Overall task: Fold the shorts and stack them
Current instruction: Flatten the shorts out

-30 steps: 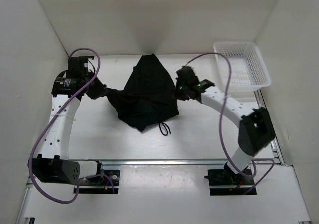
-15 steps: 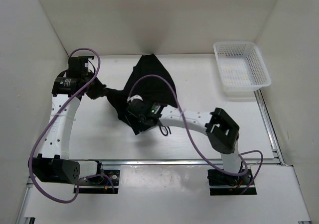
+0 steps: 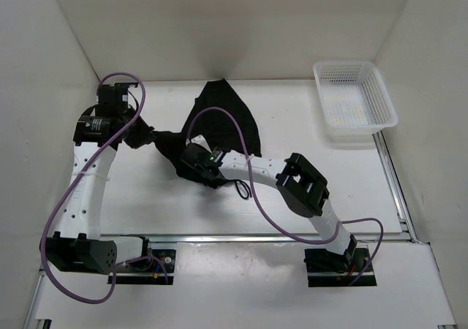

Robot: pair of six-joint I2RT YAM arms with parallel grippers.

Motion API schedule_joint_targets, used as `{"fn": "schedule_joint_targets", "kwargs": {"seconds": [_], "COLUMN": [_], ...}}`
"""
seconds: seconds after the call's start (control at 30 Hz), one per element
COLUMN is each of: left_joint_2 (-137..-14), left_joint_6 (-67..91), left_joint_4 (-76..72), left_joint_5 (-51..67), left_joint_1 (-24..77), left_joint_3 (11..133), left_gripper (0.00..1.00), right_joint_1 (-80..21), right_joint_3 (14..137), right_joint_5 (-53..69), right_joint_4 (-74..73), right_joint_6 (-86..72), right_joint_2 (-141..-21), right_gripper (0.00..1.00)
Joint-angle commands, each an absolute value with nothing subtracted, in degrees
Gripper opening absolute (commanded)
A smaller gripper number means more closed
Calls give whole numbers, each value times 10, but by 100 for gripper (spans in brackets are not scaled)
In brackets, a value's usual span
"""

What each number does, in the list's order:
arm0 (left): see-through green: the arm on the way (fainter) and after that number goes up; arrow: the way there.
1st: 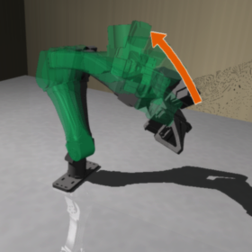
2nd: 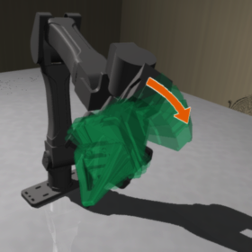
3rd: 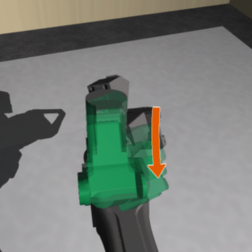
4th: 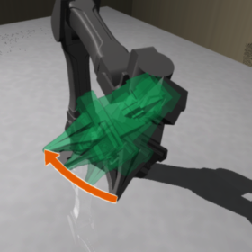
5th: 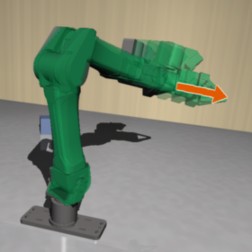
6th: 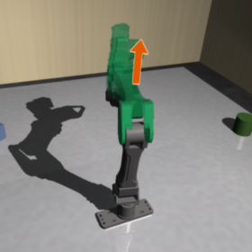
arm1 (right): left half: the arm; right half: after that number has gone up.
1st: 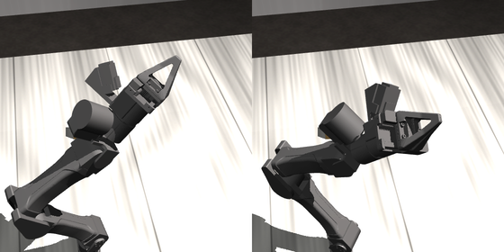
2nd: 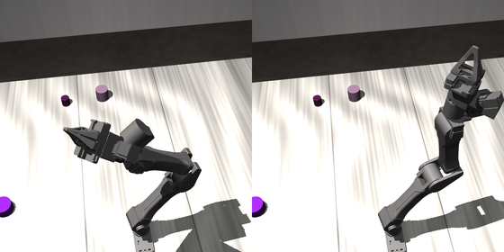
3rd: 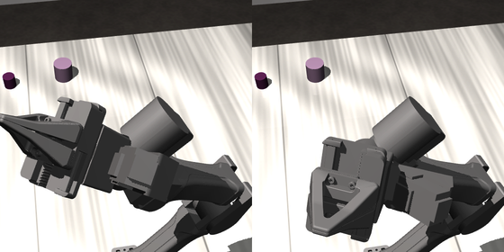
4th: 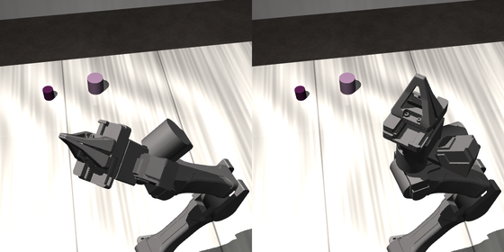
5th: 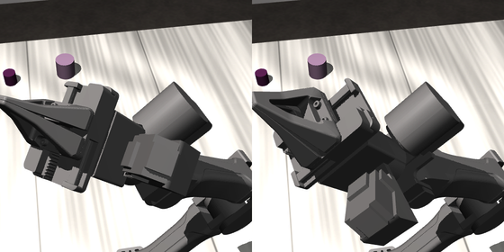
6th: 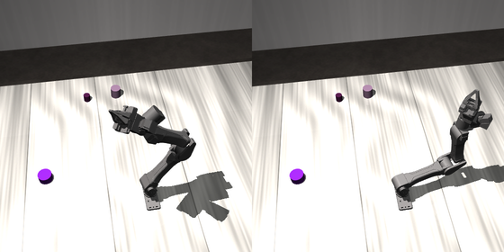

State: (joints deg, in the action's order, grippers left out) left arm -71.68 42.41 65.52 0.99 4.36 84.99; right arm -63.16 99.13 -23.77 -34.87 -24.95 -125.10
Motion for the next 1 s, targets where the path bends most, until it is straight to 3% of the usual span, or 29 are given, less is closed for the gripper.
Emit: {"fn": "schedule_joint_targets", "kwargs": {"seconds": [0.0,0.2,0.33,0.6,0.8,0.97], "left_joint_2": [-696,-727,-745,-709,-704,-742], "left_joint_6": [417,412,406,419,432,426], "left_joint_4": [654,654,654,613,598,592], "left_joint_5": [2,7,21,52,52,40], "left_joint_1": [46,46,46,84,119,126], "left_joint_3": [852,902,931,820,772,796], "left_gripper": [10,10,10,10,10,10], "right_joint_1": [-609,-474,-359,-308,-302,-258], "right_joint_3": [957,895,910,827,769,837], "right_joint_5": [-274,-258,-135,-7,-7,31], "right_joint_4": [-362,-348,-379,-450,-419,-411], "right_joint_6": [-250,-170,-82,-25,-50,-33], "right_joint_2": [-1186,-988,-880,-760,-766,-867], "right_gripper": [0,0,0,0,0,0]}}
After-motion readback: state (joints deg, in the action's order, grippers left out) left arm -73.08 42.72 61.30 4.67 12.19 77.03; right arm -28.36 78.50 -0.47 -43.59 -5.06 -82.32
